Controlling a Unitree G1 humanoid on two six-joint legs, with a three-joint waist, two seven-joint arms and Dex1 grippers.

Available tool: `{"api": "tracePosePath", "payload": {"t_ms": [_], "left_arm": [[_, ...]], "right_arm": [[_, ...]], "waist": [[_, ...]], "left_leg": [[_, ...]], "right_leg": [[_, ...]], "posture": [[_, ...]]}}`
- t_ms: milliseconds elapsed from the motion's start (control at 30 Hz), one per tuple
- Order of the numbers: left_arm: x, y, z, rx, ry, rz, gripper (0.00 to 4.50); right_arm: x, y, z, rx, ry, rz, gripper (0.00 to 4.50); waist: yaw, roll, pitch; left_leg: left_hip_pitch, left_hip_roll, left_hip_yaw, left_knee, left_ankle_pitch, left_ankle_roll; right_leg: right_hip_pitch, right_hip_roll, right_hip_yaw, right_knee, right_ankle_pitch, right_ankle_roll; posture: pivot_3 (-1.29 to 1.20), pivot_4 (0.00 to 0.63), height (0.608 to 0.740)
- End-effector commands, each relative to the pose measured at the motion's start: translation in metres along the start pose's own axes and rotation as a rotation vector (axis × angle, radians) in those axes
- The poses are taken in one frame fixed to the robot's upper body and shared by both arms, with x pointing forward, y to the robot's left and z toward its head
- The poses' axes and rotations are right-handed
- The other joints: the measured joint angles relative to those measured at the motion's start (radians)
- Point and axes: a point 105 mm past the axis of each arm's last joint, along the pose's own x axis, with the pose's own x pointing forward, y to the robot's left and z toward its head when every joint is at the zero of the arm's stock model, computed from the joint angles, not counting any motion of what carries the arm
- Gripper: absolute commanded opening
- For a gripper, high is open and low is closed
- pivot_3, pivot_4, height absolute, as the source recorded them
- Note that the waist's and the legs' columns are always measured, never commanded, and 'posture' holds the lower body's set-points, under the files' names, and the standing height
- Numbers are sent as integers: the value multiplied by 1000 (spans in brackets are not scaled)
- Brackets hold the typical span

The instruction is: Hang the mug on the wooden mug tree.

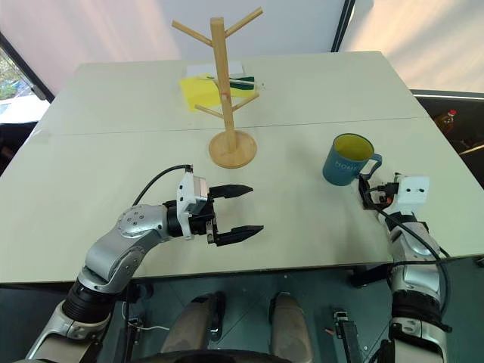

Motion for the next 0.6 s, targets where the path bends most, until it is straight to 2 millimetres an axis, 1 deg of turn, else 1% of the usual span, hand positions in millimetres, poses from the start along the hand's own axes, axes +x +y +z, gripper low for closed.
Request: {"api": "tracePosePath", "payload": {"t_ms": [33, 67, 100, 167, 233, 267, 367, 400, 467, 500, 533, 567, 600], "left_arm": [[0, -4, 14, 55, -33, -14, 4500], [0, -3, 14, 55, -33, -12, 4500], [0, -3, 14, 55, -33, -11, 4500], [-1, -3, 14, 56, -33, -7, 4500], [-1, -3, 14, 58, -32, -3, 4500], [-2, -2, 14, 59, -32, -1, 4500], [-2, -2, 14, 59, -31, 3, 4500], [-2, -2, 14, 60, -30, 4, 4500], [-2, -2, 14, 60, -30, 7, 4500], [-3, -2, 13, 59, -27, 12, 4500], [-5, 0, 11, 60, -21, 22, 4500], [-8, 4, 10, 63, -15, 44, 4500], [-14, 12, 9, 70, -9, 84, 4500]], "right_arm": [[6, -5, 12, -26, -37, -2, 4461], [8, -4, 12, -22, -37, 5, 4461], [9, -2, 12, -17, -37, 12, 4228], [12, 0, 13, -7, -38, 26, 3581], [14, 3, 13, -3, -39, 40, 2629], [15, 5, 14, -2, -40, 48, 1967], [16, 9, 14, 0, -43, 62, 334], [16, 11, 15, -1, -45, 69, 80], [16, 14, 16, -3, -49, 80, 80], [16, 17, 21, -7, -64, 96, 80], [16, 22, 27, -22, -79, 126, 80], [15, 31, 35, -79, -95, 175, 80], [14, 45, 47, -153, -121, 243, 80]], "waist": [[0, 0, 0], [0, 0, 0], [0, 0, 0], [0, 0, 0], [-1, 0, 0], [-1, 0, 0], [0, 0, 0], [0, 0, 0], [0, 0, 0], [0, 0, 0], [0, 0, 0], [0, 0, 0], [-1, 0, 0]], "left_leg": [[0, 0, 0, 0, 0, 0], [1, 0, 0, 0, 0, 0], [1, 0, 0, 0, 0, 0], [1, 0, 0, 0, 0, 0], [2, 0, 0, 0, 0, 0], [2, 0, 0, 0, 0, 0], [2, 0, 0, 0, 0, 0], [2, 0, 0, 0, 0, 0], [3, 0, 0, 0, 0, 0], [3, 0, 0, 0, 0, 0], [3, 0, 0, 0, 0, 0], [3, 0, 0, 0, 0, 0], [3, 0, 0, 0, 0, 0]], "right_leg": [[0, 0, 0, 0, 0, 0], [1, 0, 0, 0, 0, 0], [1, 0, 0, 0, 0, 0], [1, 0, 0, 0, 0, 0], [2, 0, 0, 0, 0, 0], [2, 0, 0, 0, 0, 0], [2, 0, 0, 0, 0, 0], [2, 0, 0, 0, 0, 0], [2, 0, 0, 0, 0, 0], [2, 0, 0, 0, 0, 0], [2, 0, 0, 0, 0, 0], [2, 0, 0, 0, 0, 0], [2, 0, 0, 0, 0, 0]], "posture": [[0, 150, 740], [0, 150, 740], [0, 150, 740], [0, 150, 740], [0, 150, 740], [0, 150, 740], [0, 150, 740], [0, 150, 740], [0, 150, 740], [0, 150, 740], [0, 150, 740], [0, 150, 740], [0, 150, 740]]}}
